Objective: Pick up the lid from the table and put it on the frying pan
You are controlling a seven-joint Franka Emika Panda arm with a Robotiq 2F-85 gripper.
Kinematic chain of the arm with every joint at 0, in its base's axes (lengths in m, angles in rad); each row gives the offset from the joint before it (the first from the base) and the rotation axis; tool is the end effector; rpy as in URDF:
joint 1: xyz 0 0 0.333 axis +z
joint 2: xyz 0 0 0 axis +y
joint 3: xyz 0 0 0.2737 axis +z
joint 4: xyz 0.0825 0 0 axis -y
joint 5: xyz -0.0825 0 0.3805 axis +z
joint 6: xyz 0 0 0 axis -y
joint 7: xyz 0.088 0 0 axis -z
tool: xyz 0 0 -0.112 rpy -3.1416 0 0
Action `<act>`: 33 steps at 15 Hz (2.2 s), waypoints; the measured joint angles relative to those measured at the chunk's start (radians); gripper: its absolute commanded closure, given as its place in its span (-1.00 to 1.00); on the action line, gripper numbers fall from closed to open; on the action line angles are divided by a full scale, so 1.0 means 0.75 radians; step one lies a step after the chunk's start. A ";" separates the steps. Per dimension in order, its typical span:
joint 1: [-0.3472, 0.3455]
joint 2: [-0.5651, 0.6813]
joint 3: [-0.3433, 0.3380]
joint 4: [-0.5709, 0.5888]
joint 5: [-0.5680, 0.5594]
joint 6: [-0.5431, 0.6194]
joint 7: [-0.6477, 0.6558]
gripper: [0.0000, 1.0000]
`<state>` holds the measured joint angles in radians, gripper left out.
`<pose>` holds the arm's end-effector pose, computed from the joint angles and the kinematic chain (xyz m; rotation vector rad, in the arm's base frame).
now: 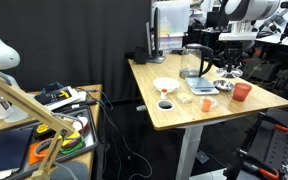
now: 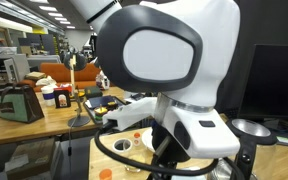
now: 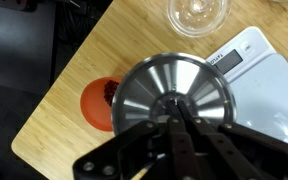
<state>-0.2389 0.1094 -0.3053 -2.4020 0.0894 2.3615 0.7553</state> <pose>0.4045 -0.2466 0.2158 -2.4205 1.9739 0.2276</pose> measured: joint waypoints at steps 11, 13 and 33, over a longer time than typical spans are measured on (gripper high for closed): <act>-0.043 0.215 -0.030 0.210 0.135 -0.003 0.001 0.99; -0.060 0.294 -0.042 0.259 0.157 -0.007 0.001 0.99; -0.140 0.616 -0.055 0.552 0.337 -0.261 0.001 0.99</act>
<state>-0.3439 0.5716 -0.3465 -1.9881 0.3421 2.1657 0.7561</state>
